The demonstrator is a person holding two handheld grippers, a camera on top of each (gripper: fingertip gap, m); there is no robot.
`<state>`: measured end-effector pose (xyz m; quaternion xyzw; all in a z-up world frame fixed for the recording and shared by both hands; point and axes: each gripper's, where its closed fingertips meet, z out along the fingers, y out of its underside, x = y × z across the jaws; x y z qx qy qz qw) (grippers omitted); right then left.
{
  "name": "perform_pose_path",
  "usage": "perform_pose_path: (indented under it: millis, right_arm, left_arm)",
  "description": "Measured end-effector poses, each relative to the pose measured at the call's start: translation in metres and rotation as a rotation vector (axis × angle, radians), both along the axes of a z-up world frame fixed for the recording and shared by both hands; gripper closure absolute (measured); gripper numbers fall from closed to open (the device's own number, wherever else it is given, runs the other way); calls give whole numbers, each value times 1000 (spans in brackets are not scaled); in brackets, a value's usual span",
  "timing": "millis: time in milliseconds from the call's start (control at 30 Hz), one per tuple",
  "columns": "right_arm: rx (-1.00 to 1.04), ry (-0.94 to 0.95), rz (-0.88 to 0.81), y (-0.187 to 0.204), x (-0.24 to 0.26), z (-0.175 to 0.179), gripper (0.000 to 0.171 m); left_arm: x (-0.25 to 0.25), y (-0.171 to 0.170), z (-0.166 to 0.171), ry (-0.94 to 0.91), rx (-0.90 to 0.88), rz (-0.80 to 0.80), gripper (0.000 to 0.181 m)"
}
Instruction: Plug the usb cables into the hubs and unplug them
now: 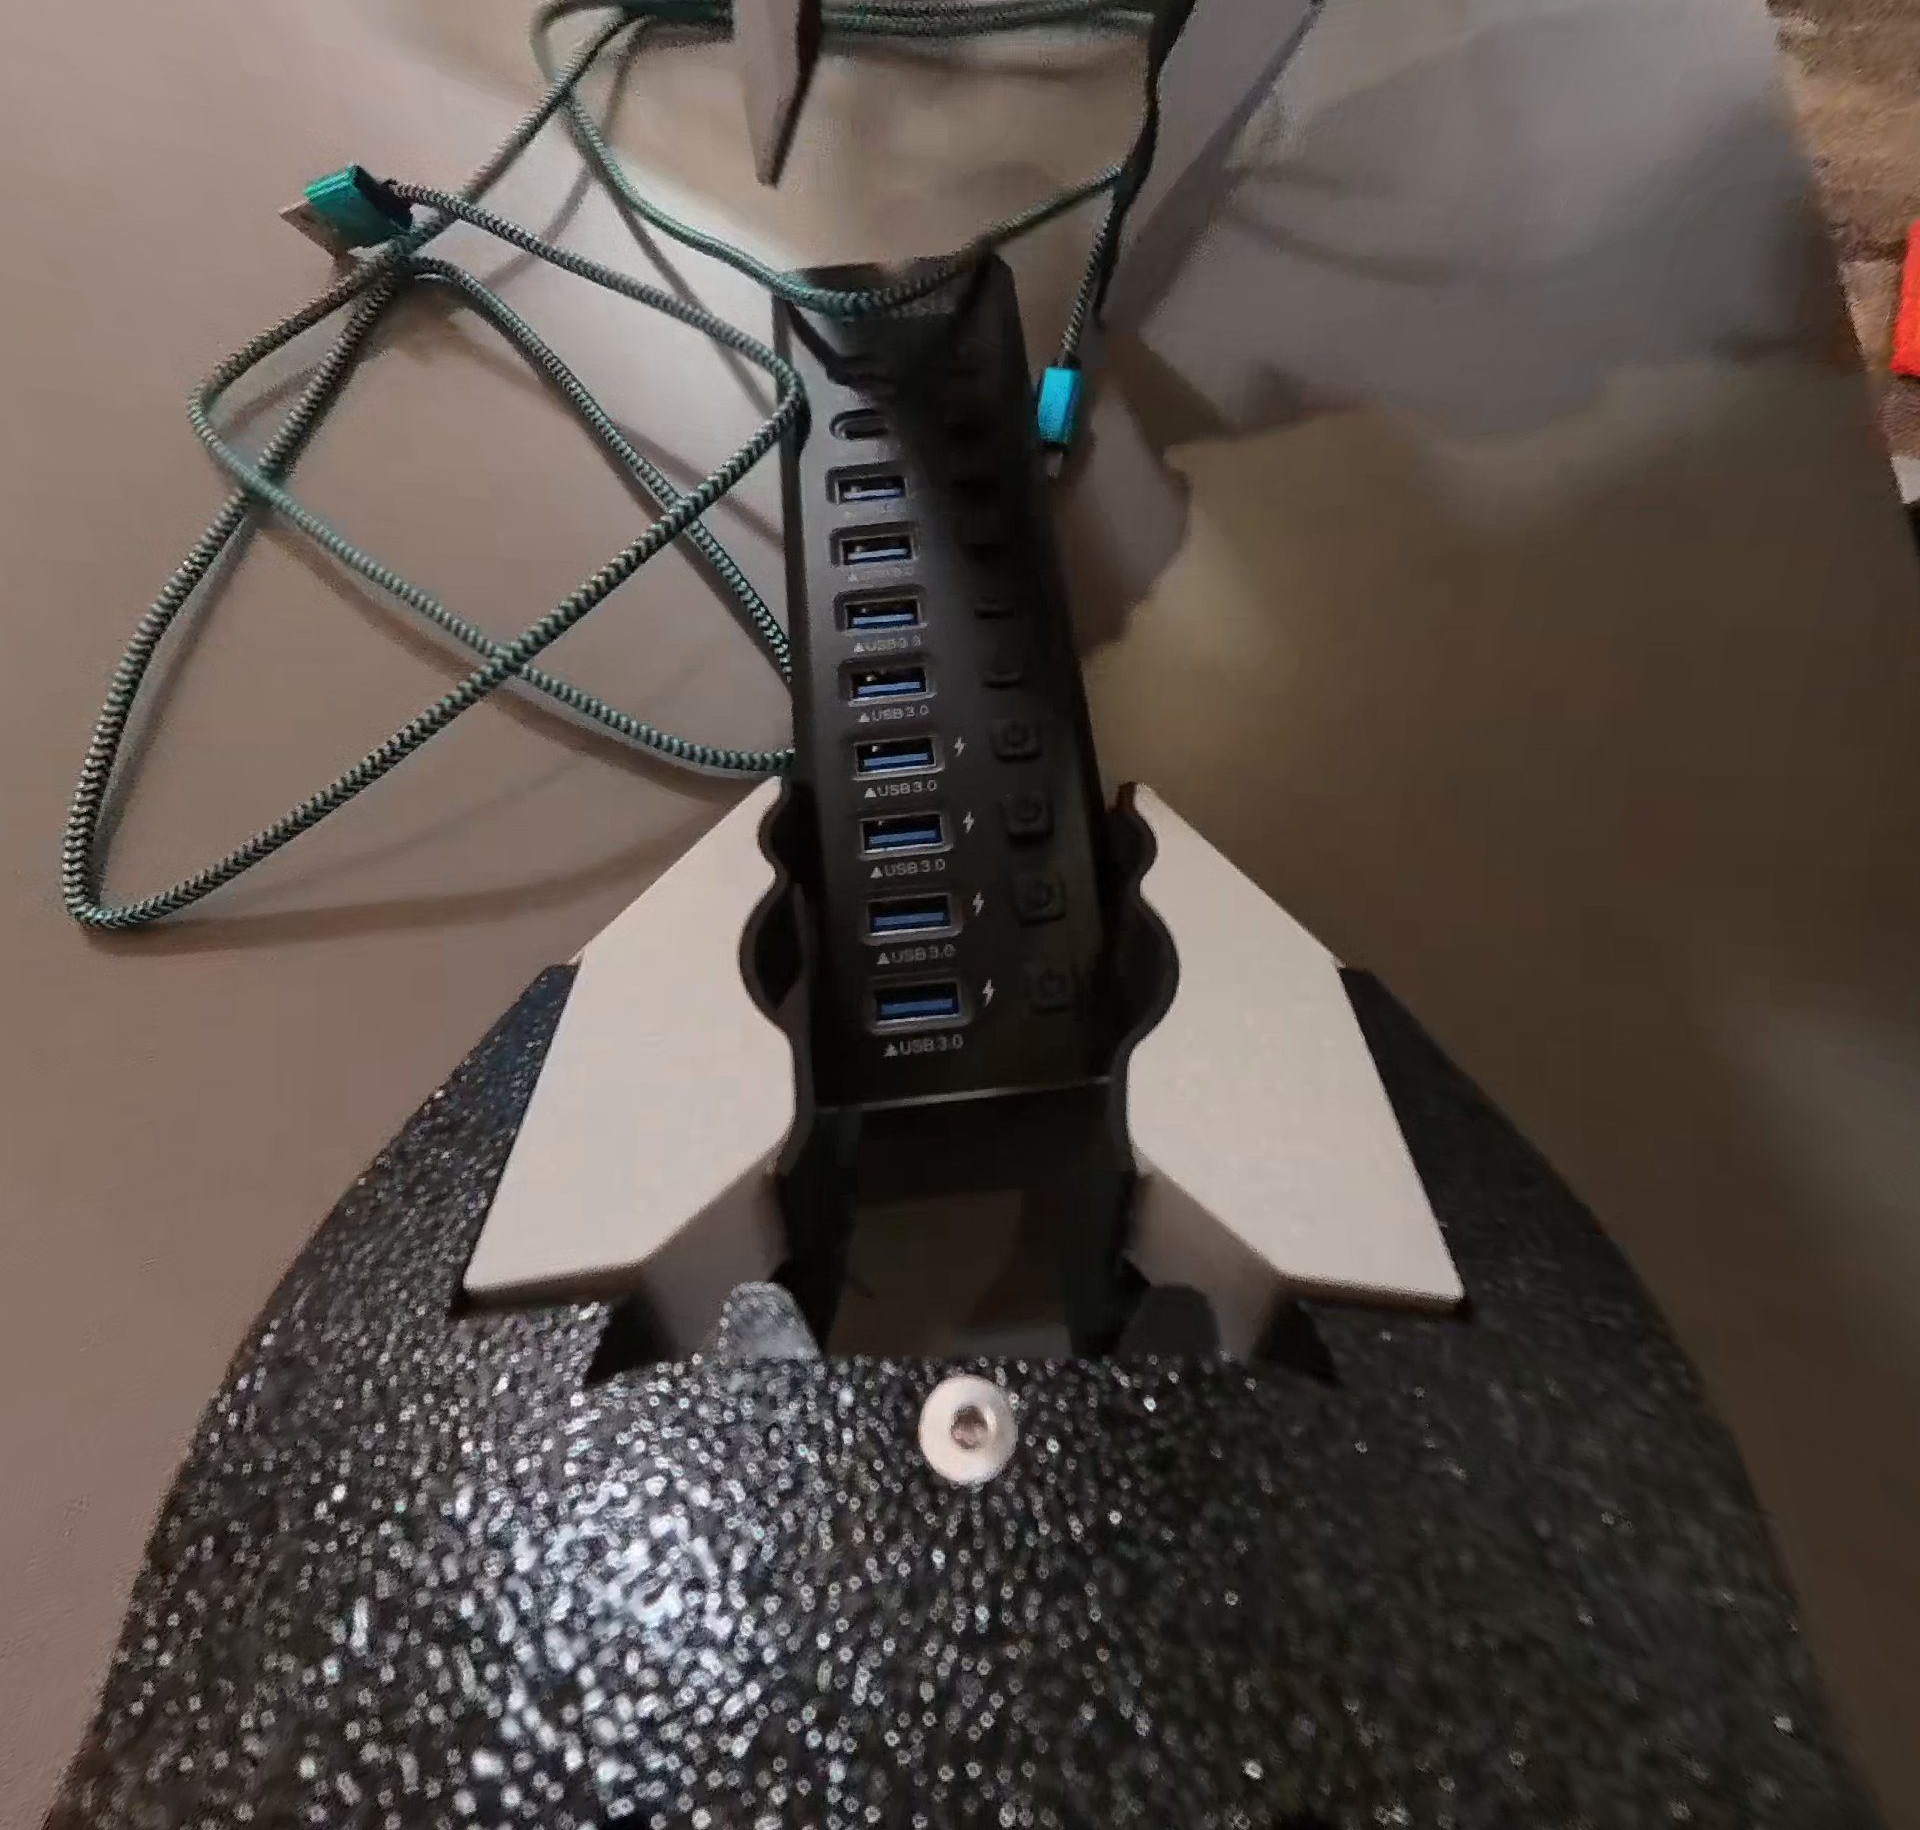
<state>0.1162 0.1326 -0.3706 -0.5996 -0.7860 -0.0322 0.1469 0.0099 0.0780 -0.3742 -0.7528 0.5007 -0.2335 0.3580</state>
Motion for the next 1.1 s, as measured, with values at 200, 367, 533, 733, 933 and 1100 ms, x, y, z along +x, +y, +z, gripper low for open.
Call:
perform_pose_path:
  millis: [200,367,533,733,933,1100]
  right_arm:
    - [44,-15,-31,21,3,1,98]
    - [79,-51,24,35,4,10,108]
    - [-54,-81,97,30,-4,6,106]
    - [-174,-54,153,27,-34,-2,62]
    - [-151,-179,258,31,-37,-17,39]
    - [-202,-227,275,25,-37,-16,72]
  left_arm:
    - [-17,-9,-1,66,-22,-86,122]
    - [-20,-30,6,0,-117,-205,123]
    - [-13,-46,1,23,-86,-318,123]
    - [-8,-51,2,-29,-95,-362,122]
    - [-8,-51,1,-24,-86,-362,123]
    - [-8,-51,1,-24,-86,-361,122]
